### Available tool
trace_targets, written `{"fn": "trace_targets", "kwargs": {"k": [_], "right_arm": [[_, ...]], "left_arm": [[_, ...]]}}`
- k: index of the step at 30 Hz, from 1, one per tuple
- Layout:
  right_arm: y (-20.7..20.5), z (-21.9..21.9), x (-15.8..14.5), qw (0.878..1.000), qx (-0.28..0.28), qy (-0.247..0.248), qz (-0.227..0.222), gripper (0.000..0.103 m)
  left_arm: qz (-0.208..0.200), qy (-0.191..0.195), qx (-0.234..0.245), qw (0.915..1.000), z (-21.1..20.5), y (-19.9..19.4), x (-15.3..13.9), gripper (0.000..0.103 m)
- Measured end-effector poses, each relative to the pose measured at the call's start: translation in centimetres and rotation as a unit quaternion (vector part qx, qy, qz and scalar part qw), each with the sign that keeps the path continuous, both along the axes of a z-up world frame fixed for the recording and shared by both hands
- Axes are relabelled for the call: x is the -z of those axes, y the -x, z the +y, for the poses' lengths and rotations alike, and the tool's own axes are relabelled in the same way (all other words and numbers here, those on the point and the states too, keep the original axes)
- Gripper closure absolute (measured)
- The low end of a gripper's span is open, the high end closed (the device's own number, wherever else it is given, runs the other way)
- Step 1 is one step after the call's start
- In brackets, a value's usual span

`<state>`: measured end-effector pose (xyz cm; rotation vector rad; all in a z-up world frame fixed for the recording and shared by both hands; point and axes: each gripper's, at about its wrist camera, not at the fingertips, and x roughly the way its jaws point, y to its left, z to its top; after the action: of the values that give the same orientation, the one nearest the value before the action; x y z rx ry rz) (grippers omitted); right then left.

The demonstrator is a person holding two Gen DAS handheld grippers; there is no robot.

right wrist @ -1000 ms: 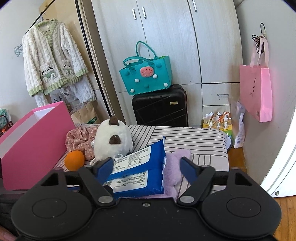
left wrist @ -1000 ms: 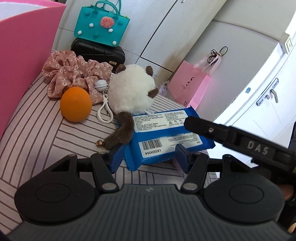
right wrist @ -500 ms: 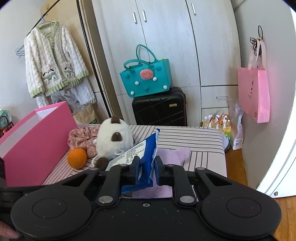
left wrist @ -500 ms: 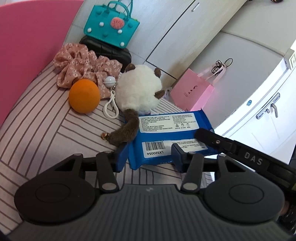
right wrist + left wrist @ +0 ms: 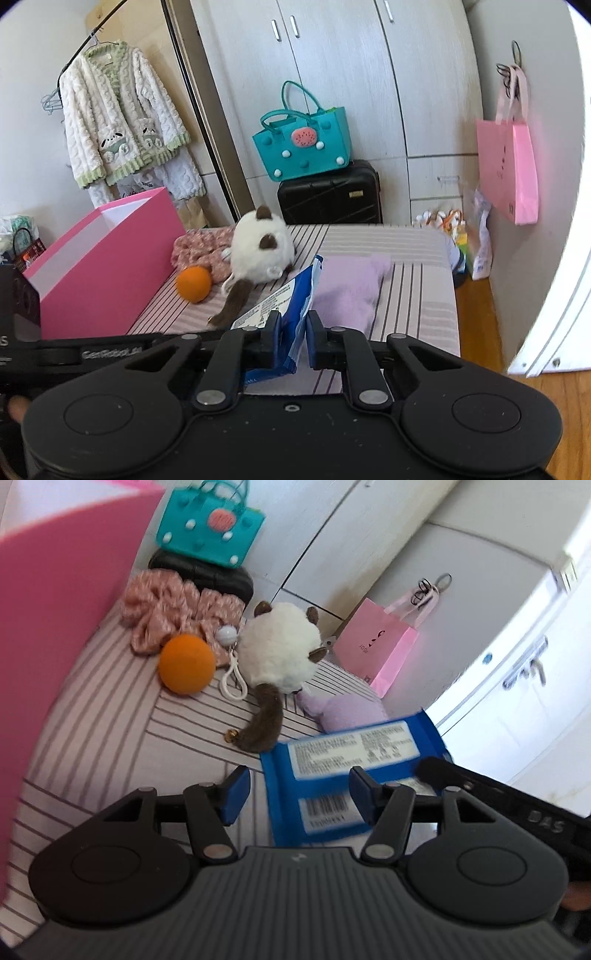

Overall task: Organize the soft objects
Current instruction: 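Close the right tool on the wet-wipes pack while the left tool grips its other end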

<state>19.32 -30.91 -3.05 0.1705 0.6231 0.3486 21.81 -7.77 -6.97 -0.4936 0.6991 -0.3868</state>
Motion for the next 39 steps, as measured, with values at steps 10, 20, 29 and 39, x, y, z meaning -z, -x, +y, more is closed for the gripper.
{"fn": "trace_targets", "kwargs": {"k": [10, 20, 29, 39], "right_arm": [[3.0, -0.3, 2.3, 0.999, 0.026, -0.016, 0.044, 0.084], [2.4, -0.6, 4.1, 0.997, 0.044, 0.013, 0.061, 0.079], [2.1, -0.9, 4.3, 0.997, 0.037, -0.007, 0.070, 0.074], [1.5, -1.0, 4.5, 0.996, 0.028, -0.032, 0.078, 0.067]], "left_arm": [[-0.024, -0.062, 0.038, 0.9971, -0.8, 1.7, -0.8, 0.047], [-0.029, -0.115, 0.040, 0.9922, -1.9, 2.0, -0.7, 0.058], [-0.016, -0.099, 0.066, 0.9927, -2.1, 1.8, -0.5, 0.080], [-0.017, -0.109, 0.066, 0.9916, -2.9, 1.7, -0.7, 0.080]]}}
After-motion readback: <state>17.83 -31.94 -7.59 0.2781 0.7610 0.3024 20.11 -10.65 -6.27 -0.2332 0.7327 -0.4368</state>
